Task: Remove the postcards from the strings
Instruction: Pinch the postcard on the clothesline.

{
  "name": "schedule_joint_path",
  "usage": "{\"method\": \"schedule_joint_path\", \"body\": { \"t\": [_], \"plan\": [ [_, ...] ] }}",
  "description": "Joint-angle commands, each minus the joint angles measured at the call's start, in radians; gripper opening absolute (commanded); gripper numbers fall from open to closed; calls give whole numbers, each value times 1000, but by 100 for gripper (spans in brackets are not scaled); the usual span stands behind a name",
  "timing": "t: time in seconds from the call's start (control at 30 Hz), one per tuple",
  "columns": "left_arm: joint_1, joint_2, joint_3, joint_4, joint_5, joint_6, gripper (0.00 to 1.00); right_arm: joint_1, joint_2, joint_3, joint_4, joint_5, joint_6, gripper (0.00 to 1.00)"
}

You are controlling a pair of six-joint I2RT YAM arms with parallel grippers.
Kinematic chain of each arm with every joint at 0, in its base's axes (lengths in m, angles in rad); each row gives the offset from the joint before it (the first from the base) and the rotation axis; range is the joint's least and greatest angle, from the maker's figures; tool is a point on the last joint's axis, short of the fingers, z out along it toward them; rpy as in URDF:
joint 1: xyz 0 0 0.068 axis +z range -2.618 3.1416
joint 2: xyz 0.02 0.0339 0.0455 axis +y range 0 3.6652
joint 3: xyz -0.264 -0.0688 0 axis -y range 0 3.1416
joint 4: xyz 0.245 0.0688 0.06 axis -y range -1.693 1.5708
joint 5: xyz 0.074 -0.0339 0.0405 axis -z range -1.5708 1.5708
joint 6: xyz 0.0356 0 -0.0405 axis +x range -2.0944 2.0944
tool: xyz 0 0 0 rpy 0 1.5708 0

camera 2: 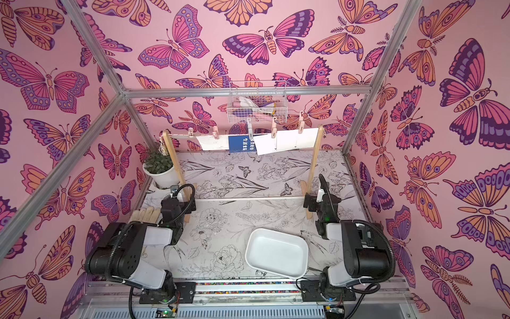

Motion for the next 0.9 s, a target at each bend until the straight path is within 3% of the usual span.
{"method": "schedule_joint_path", "body": {
  "t": [0.0,0.87],
  "plan": [
    [5,14,5,28,10,-2,99,7,8,18,32,-10,6,99],
    [8,2,1,21,11,-3,99,6,4,17,28,-7,8,99]
  ]
}}
